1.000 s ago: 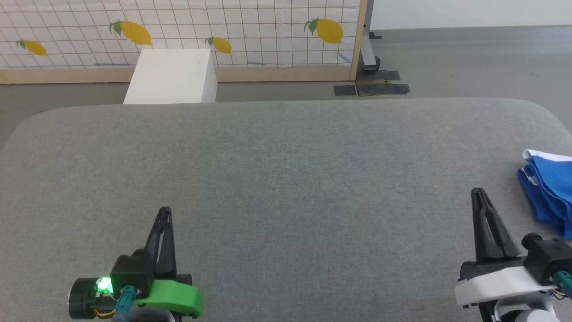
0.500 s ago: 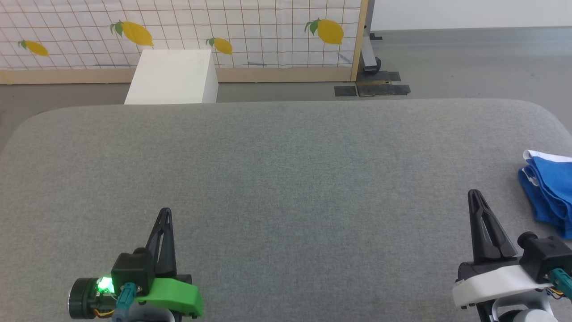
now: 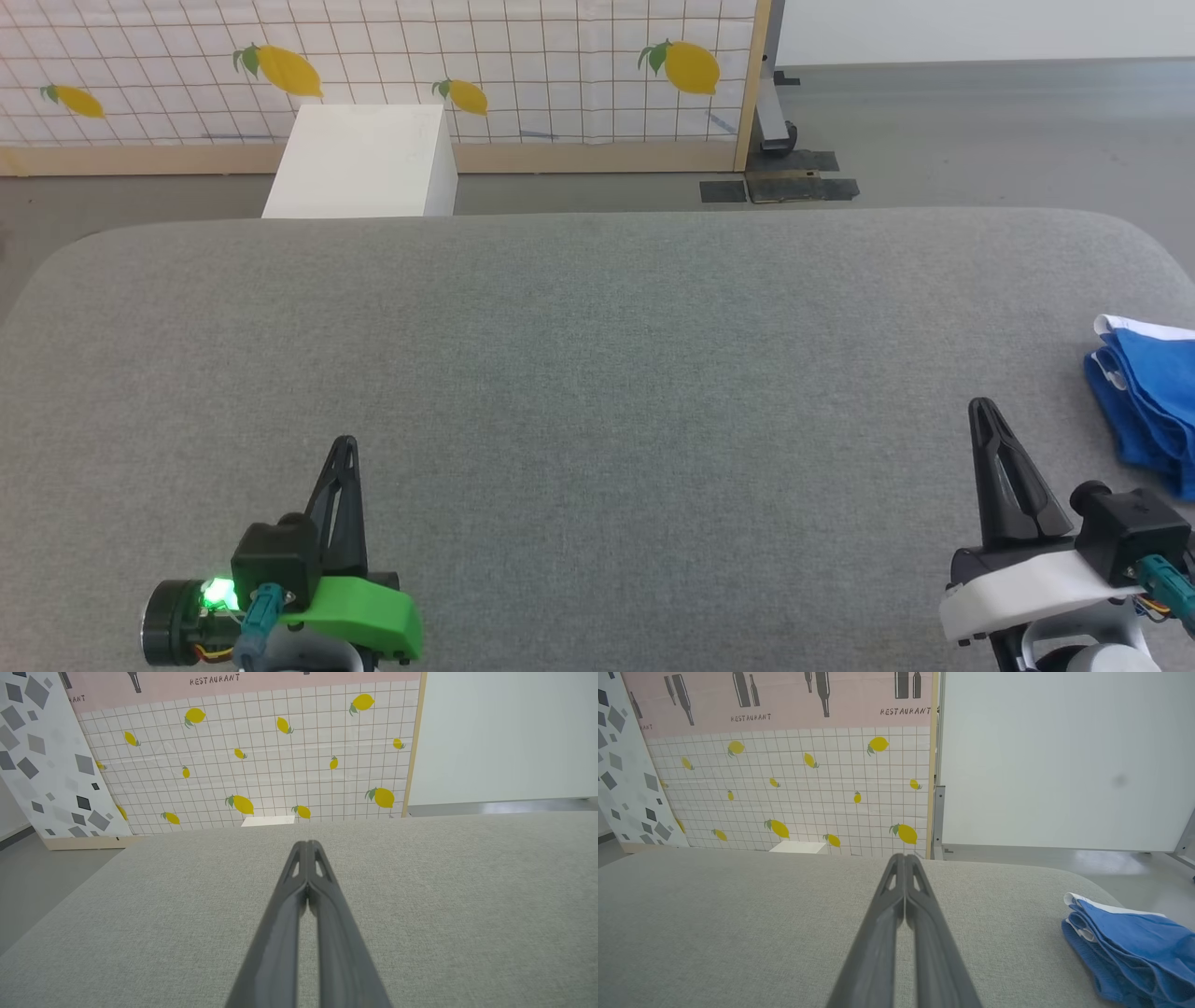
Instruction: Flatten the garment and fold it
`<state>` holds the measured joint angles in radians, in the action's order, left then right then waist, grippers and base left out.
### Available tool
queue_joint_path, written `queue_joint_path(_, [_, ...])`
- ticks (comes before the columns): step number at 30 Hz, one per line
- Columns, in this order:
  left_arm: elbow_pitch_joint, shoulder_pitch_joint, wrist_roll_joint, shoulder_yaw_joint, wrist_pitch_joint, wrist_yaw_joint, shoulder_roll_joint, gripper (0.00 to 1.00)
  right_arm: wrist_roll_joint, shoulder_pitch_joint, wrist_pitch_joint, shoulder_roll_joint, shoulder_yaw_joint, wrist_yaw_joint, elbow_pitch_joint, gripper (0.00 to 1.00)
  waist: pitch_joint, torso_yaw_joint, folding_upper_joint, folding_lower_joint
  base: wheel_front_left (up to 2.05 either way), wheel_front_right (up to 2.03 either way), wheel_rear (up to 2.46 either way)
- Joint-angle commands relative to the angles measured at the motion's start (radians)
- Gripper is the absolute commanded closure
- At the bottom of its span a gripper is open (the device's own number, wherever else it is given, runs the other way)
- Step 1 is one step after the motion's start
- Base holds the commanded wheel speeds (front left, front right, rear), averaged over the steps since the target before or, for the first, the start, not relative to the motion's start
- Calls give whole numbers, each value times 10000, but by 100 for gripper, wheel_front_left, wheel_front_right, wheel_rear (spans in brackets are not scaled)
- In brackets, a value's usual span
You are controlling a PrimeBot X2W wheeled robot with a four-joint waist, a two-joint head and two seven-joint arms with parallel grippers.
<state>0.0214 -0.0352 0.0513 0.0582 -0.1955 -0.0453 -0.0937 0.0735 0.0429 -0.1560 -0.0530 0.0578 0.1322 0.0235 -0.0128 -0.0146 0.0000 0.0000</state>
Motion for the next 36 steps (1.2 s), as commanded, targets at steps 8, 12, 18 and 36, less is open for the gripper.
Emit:
queue_joint_path(8, [-52,101,-112,-80,195,63,84,100,-124,-113,181,9,-81,-5,-41,100,11,13,0,0,0,0,0])
queue_joint_path(12, [-59,112,-129,-102,272,80,100,100,-151,-127,241,10,-103,-5,-50,100,16,19,0,0,0,0,0])
queue_joint_path(18, [-72,132,-162,-143,416,112,128,100,-201,-153,354,11,-144,-6,-66,100,26,30,0,0,0,0,0])
queue_joint_path(36, [-109,190,-254,-258,820,202,209,100,-341,-225,671,16,-258,-8,-110,100,53,60,0,0,0,0,0])
